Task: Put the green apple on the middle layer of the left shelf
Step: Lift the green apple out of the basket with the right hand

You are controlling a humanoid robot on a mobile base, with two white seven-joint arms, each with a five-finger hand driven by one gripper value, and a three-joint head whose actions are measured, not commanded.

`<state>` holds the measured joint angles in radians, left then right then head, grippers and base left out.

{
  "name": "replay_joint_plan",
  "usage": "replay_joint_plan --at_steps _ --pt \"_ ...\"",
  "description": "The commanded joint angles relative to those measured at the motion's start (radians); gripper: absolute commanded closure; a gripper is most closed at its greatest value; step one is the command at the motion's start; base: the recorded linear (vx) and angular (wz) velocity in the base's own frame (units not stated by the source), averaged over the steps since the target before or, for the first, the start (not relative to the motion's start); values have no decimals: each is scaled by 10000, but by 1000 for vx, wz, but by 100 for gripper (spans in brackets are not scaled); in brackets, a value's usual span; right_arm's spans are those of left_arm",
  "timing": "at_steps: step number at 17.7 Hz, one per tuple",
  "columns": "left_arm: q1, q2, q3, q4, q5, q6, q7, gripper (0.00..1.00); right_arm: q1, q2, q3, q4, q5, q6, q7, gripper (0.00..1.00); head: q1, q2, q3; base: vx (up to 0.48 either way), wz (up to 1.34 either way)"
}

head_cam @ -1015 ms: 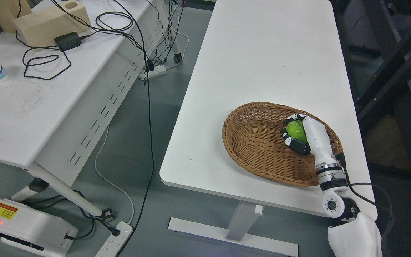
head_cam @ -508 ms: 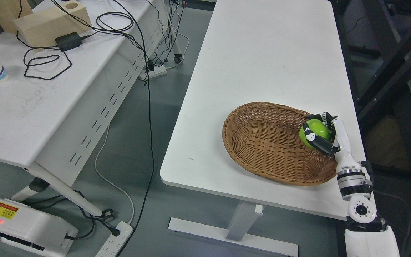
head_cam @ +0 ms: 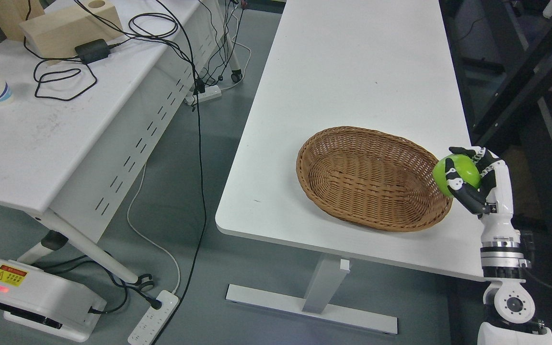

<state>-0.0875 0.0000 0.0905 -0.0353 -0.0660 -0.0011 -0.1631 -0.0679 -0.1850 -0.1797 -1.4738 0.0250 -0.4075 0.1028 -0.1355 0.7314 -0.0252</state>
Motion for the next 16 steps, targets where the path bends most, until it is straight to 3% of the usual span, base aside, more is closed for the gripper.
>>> replay_joint_plan --at_steps 1,8,16 --pt "0 175 0 0 0 -4 5 0 249 40 -704 -602 -434 -98 -31 96 0 0 0 -104 -64" --pt "0 175 0 0 0 -4 5 0 754 116 -520 -587 -113 299 30 97 0 0 0 -137 -1" --pt "0 175 0 0 0 -4 5 0 999 25 262 -510 961 1819 1733 97 0 1 0 -148 -43"
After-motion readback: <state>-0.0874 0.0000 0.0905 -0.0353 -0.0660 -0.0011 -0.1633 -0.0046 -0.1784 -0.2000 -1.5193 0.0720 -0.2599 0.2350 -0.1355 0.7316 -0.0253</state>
